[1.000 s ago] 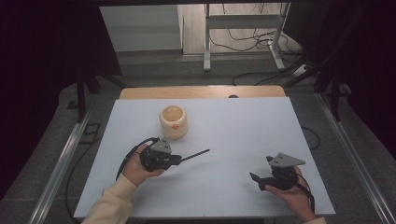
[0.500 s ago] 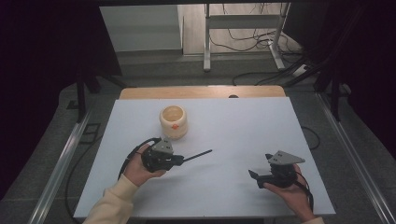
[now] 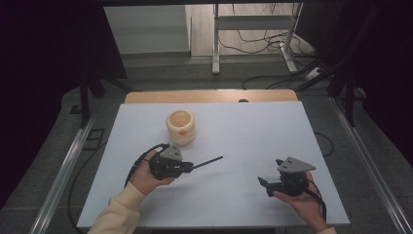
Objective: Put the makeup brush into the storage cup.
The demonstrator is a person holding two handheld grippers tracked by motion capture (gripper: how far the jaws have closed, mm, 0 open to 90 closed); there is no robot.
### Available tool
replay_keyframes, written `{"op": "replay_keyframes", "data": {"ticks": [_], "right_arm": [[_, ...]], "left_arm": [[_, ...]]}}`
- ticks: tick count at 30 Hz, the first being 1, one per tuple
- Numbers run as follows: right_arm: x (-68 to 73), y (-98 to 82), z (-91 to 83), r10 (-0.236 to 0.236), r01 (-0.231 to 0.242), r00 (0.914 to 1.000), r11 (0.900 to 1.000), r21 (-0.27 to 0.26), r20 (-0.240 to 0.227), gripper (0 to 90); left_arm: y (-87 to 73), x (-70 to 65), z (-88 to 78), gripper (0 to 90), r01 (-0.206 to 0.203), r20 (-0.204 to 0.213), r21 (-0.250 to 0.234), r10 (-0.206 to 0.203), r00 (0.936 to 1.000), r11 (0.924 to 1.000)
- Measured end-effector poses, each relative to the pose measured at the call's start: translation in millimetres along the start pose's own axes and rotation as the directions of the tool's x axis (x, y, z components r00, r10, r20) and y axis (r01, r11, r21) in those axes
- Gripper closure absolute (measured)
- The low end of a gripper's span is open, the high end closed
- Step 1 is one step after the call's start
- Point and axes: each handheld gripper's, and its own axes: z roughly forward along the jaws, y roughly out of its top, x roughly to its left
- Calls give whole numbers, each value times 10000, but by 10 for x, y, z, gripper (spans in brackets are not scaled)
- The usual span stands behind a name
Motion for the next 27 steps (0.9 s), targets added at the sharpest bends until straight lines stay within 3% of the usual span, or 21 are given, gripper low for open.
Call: {"op": "replay_keyframes", "data": {"ticks": [5,19,27], "right_arm": [[45,45,10,-379,380,9992,9993,-16,126,105],[136,167,69,-880,881,9960,9961,-97,144,97],[249,274,166,-1444,1444,9895,9895,-10,60,94]], "left_arm": [[28,-20,29,833,36,41,-51,-36,10000,10000],[140,-75,113,833,-77,287,-90,79,9996,9999],[222,-114,180,833,-258,456,-48,260,9986,9997]]}}
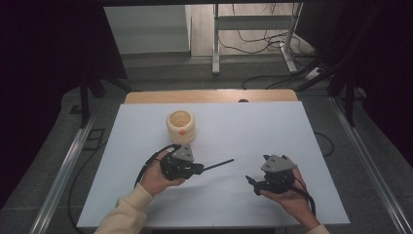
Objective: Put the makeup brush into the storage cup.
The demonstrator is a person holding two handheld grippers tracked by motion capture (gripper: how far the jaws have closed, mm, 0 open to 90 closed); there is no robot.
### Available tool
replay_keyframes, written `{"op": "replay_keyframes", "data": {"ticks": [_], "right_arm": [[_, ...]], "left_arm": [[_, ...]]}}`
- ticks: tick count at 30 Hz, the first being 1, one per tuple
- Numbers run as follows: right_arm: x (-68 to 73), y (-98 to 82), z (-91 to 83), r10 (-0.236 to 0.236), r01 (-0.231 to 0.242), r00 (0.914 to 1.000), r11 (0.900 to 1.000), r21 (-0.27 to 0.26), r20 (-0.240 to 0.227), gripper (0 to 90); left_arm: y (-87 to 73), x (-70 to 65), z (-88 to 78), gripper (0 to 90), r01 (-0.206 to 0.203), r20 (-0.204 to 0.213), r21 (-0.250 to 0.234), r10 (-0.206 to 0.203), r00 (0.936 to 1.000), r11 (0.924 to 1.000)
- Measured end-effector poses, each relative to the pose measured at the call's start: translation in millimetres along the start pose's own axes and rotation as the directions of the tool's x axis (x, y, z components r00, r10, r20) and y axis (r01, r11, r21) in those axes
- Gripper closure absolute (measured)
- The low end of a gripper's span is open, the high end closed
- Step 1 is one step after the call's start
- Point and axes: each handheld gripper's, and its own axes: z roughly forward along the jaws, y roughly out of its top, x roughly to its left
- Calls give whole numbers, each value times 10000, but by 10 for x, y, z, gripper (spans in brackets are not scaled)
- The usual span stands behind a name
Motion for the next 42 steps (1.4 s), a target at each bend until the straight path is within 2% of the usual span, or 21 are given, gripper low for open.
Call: {"op": "replay_keyframes", "data": {"ticks": [10,18,26,28,33,37,38,42], "right_arm": [[87,113,79,-489,488,9986,9988,-64,-199,95],[147,187,148,-879,880,9960,9961,21,-142,103],[219,258,253,-1274,1278,9915,9917,118,-264,134],[260,290,273,-1497,1500,9885,9886,139,-226,154],[342,338,333,-2141,2142,9768,9766,210,-88,225],[402,360,369,-2583,2581,9661,9656,311,13,372],[416,363,373,-2719,2716,9623,9619,298,63,435],[407,365,372,-2745,2744,9616,9611,309,-16,594]], "left_arm": [[76,-15,61,833,-89,115,-5,89,9999,10000],[148,-18,127,833,-172,240,57,171,9996,9998],[201,-35,189,833,-241,407,25,239,9989,9997],[213,-43,203,833,-225,423,18,224,9989,9997],[243,-63,246,833,-358,561,15,357,9978,9994],[259,-85,256,833,-364,625,13,362,9974,9993],[260,-88,258,833,-364,662,-30,365,9971,9993],[287,-111,244,831,-221,740,-192,235,9970,9996]]}}
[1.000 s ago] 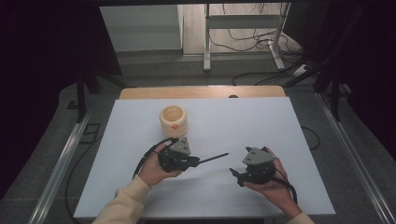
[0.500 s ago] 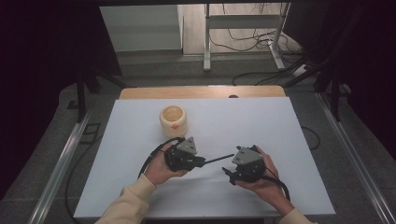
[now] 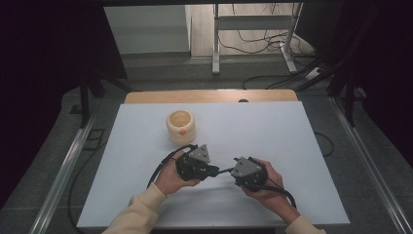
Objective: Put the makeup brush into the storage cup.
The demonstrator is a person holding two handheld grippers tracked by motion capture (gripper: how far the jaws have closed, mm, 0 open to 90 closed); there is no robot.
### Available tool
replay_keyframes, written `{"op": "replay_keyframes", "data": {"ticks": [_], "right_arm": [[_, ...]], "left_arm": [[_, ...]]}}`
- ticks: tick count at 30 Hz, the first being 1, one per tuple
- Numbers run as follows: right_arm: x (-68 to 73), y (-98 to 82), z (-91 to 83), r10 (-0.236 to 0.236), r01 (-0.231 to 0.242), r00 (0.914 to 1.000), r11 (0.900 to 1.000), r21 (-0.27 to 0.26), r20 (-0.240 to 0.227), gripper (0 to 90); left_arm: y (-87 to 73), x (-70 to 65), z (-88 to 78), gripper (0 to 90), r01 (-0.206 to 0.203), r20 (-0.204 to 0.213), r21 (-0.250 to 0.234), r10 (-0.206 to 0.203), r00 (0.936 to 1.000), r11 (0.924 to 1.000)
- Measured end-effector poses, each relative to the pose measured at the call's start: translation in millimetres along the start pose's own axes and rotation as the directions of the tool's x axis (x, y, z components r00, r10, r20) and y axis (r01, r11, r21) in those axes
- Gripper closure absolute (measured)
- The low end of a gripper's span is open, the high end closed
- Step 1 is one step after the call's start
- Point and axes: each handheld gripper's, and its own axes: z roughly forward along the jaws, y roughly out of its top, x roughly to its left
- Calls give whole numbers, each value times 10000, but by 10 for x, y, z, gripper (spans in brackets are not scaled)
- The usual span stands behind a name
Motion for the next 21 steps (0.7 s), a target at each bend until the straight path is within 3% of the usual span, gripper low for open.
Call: {"op": "replay_keyframes", "data": {"ticks": [3,6,8,15,21], "right_arm": [[-8,-17,6,-96,99,9997,9998,142,-228,649],[12,-32,25,-252,262,9985,9995,198,-482,715],[28,-32,28,-341,353,9971,9993,157,-679,760],[18,-43,16,-285,287,9955,9996,6,-904,823],[-50,-82,-10,162,-176,9954,9997,-146,-949,824]], "left_arm": [[-3,17,-20,821,279,87,-278,-276,9996,9992],[-17,32,-33,749,495,93,-755,-490,9988,9959],[-13,31,-42,605,566,-175,-1040,-587,9981,9930],[15,16,-116,301,975,-827,-1784,-1137,9901,9791],[-22,37,-211,237,1263,-1232,-2300,-1576,9798,9650]]}}
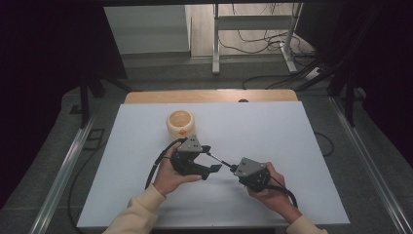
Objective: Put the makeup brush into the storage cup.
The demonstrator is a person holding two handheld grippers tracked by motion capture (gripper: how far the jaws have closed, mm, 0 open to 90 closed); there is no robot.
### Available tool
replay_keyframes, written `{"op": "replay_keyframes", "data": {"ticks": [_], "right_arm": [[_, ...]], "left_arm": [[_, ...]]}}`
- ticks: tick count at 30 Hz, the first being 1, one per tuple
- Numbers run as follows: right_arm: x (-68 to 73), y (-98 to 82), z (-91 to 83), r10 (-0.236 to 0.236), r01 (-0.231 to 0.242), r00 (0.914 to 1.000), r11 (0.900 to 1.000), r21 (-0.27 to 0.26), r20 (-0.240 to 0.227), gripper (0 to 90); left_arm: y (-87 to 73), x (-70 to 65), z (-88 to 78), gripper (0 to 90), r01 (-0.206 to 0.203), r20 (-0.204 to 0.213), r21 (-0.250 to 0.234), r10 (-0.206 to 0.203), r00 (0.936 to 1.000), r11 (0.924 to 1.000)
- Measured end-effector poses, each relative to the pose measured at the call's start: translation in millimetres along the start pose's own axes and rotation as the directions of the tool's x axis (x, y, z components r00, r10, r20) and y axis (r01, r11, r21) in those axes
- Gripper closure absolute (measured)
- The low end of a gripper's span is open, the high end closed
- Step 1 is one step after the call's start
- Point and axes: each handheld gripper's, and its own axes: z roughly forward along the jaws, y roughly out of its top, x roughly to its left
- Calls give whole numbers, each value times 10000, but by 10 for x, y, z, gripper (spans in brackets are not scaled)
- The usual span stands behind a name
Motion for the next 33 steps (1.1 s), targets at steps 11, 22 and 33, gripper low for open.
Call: {"op": "replay_keyframes", "data": {"ticks": [11,22,33], "right_arm": [[-63,-44,-36,481,-480,9988,9984,-283,48,823],[-136,-83,-85,1006,-998,9949,9934,-569,103,823],[-152,-93,-98,1072,-1057,9940,9923,-649,197,823]], "left_arm": [[-143,89,-174,224,258,-626,-238,-272,9977,9994],[-306,137,-258,222,535,-898,-71,-539,9945,9985],[-426,214,-323,228,852,-1079,27,-844,9906,9964]]}}
